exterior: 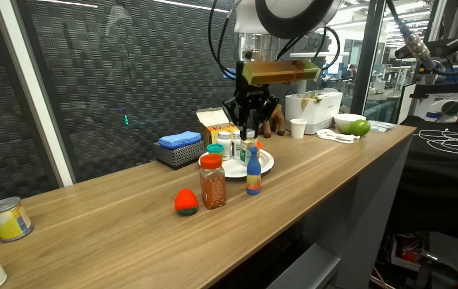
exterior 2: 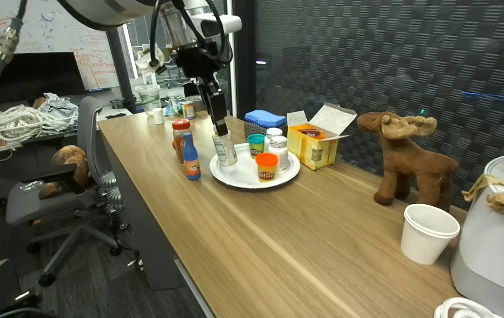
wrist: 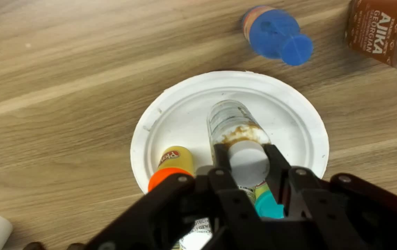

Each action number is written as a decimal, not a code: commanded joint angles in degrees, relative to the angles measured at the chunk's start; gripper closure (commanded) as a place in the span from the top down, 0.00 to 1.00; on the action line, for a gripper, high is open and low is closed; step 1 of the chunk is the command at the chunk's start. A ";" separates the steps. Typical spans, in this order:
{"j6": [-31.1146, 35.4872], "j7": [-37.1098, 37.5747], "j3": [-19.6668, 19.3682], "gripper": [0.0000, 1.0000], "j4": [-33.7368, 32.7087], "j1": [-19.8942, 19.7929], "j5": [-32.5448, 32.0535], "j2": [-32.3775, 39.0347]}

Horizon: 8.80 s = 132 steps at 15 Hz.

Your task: Put the bottles and orange plushie surrounding the white plate on the white plate

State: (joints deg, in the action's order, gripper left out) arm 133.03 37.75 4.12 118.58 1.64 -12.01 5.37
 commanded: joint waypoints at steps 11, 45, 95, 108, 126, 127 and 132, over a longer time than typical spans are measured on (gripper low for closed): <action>0.74 -4.60 -6.42 0.08 -2.18 -1.63 3.73 2.10; -1.06 -1.15 -2.12 1.00 -4.07 5.99 -3.82 0.83; -18.65 6.14 0.20 1.00 -23.56 16.30 0.62 16.77; -19.47 12.36 -0.37 0.38 -25.11 16.66 -0.67 17.83; -18.52 16.54 -5.39 0.25 -20.12 8.78 -6.59 4.65; -18.44 15.67 -5.29 0.25 -20.22 7.69 -5.62 4.33; -17.35 11.88 -4.71 0.25 -20.44 5.08 -2.37 5.40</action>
State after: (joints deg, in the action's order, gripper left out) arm 114.99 52.01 -1.29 97.75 7.85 -16.40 11.18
